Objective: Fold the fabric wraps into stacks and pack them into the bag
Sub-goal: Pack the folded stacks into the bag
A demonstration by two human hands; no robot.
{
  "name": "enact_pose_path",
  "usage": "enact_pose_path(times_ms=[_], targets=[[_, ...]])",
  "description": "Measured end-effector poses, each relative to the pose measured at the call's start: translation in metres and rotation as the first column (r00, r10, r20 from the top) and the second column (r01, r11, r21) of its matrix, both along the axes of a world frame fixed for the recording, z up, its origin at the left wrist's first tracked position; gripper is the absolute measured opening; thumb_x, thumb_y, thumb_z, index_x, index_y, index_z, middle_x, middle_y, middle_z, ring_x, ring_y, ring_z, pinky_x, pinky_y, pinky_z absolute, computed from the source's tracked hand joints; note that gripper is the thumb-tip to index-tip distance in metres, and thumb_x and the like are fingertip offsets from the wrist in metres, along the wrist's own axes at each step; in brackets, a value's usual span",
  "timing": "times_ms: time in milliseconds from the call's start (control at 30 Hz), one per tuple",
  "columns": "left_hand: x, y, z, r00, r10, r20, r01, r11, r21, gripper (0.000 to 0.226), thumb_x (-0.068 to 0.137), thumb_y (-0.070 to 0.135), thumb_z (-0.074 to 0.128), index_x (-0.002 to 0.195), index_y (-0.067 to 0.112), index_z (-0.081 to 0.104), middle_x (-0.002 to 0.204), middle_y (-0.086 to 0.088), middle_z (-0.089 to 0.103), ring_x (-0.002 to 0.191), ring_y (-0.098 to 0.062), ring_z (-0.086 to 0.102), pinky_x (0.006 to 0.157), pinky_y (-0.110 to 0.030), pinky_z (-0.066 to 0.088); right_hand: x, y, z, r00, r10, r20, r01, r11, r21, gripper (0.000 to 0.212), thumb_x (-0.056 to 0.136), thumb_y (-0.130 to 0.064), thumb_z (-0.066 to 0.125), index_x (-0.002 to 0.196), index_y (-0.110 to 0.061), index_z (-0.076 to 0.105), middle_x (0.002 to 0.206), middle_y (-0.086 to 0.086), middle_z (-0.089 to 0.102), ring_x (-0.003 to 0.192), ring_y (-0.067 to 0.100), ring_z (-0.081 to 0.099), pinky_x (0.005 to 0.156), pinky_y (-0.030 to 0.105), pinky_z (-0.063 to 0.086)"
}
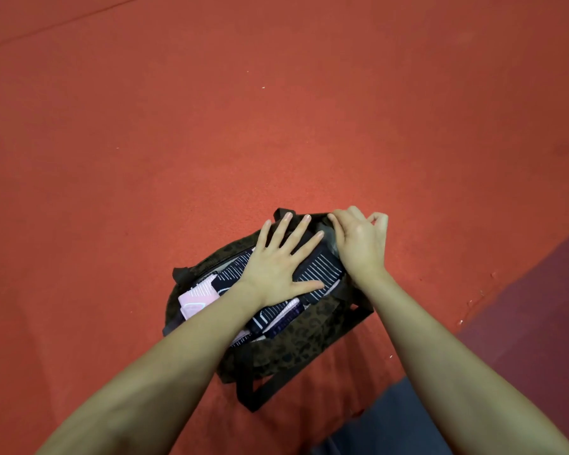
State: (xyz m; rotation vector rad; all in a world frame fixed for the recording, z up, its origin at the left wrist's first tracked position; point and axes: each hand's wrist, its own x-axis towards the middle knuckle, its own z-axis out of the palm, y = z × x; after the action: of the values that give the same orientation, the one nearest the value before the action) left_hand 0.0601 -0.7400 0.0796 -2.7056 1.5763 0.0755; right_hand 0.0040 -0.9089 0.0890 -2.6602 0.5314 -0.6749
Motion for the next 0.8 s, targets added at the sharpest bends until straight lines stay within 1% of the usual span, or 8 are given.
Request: enact_pose_path(times_ms=[133,267,333,400,467,500,633,800], targets=[[0.002,0.01,0.007,1.0,-0.007,0.023,0.009,0.996,-0.088,0.075,0.085,0.074,0.032,0.149,0.036,0.021,0.158,-0.011,0.013,0.143,-0.04,0.012,0.111,-0.06,0.006,0.001,0.005,-0.005,0.999,-0.024,-0.021,0.018,0.973,-0.229,0.03,0.094,-0.027,0.045,0.078,-0.016,0.067,0.066,-0.002,0.054,0.055,0.019,0.051,0.078,0.035,0.023],[0.002,0.017,0.007,0.961,-0.268,0.072,0.275,0.955,-0.114,0.052,0.095,0.05,0.038,0.14,0.027,0.046,0.152,-0.005,0.034,0.14,-0.028,0.028,0.111,-0.05,0.024,0.004,0.004,-0.006,0.996,-0.012,-0.085,-0.018,0.938,-0.345,0.031,0.095,-0.027,0.042,0.074,-0.016,0.061,0.061,-0.001,0.056,0.055,0.023,0.052,0.079,0.038,0.025],[0.004,0.017,0.007,0.951,-0.31,-0.006,0.309,0.949,-0.061,0.051,0.097,0.048,0.031,0.141,0.027,0.046,0.15,-0.001,0.038,0.14,-0.024,0.031,0.111,-0.048,0.029,0.003,0.003,-0.004,0.996,-0.002,-0.084,-0.028,0.933,-0.358,0.032,0.096,-0.026,0.041,0.072,-0.015,0.059,0.058,-0.002,0.054,0.051,0.022,0.049,0.077,0.037,0.024],[0.003,0.017,0.007,0.96,-0.266,-0.083,0.265,0.964,-0.031,0.055,0.098,0.055,0.018,0.148,0.034,0.025,0.156,0.004,0.017,0.146,-0.02,0.011,0.118,-0.044,0.008,0.001,0.001,-0.002,0.998,0.013,-0.064,-0.035,0.934,-0.356,0.032,0.096,-0.024,0.04,0.071,-0.015,0.058,0.055,-0.002,0.052,0.046,0.022,0.047,0.075,0.036,0.024],[0.004,0.017,0.005,0.961,-0.241,-0.133,0.248,0.968,0.039,0.057,0.094,0.06,0.007,0.147,0.041,0.001,0.155,0.009,-0.007,0.143,-0.016,-0.015,0.115,-0.039,-0.016,0.0,-0.001,0.002,0.999,0.019,-0.03,-0.028,0.932,-0.363,0.031,0.096,-0.022,0.041,0.071,-0.014,0.058,0.052,-0.002,0.051,0.043,0.021,0.047,0.075,0.036,0.025],[0.004,0.017,0.005,0.96,-0.244,-0.136,0.254,0.965,0.066,0.057,0.092,0.061,0.005,0.145,0.041,-0.004,0.153,0.01,-0.012,0.141,-0.015,-0.021,0.113,-0.038,-0.021,0.001,-0.001,0.005,1.0,0.017,-0.009,-0.019,0.931,-0.364,0.031,0.096,-0.022,0.042,0.071,-0.015,0.059,0.051,-0.003,0.051,0.042,0.021,0.047,0.076,0.036,0.026],[0.001,0.015,0.003,0.957,-0.277,-0.091,0.286,0.953,0.101,0.061,0.092,0.058,-0.001,0.149,0.037,0.004,0.157,0.006,-0.003,0.14,-0.015,-0.018,0.112,-0.037,-0.023,0.011,0.003,0.022,0.998,-0.001,0.061,0.024,0.923,-0.383,0.03,0.098,-0.022,0.045,0.073,-0.016,0.062,0.055,-0.004,0.054,0.046,0.02,0.046,0.079,0.037,0.027],[0.004,0.02,0.008,0.959,-0.271,-0.082,0.277,0.959,0.066,0.06,0.095,0.053,0.005,0.15,0.033,0.018,0.157,0.004,0.008,0.143,-0.016,-0.005,0.114,-0.037,-0.016,0.013,0.017,0.025,0.998,-0.025,0.052,0.043,0.928,-0.37,0.026,0.096,-0.026,0.049,0.076,-0.017,0.064,0.064,-0.004,0.057,0.056,0.021,0.051,0.081,0.039,0.026]])
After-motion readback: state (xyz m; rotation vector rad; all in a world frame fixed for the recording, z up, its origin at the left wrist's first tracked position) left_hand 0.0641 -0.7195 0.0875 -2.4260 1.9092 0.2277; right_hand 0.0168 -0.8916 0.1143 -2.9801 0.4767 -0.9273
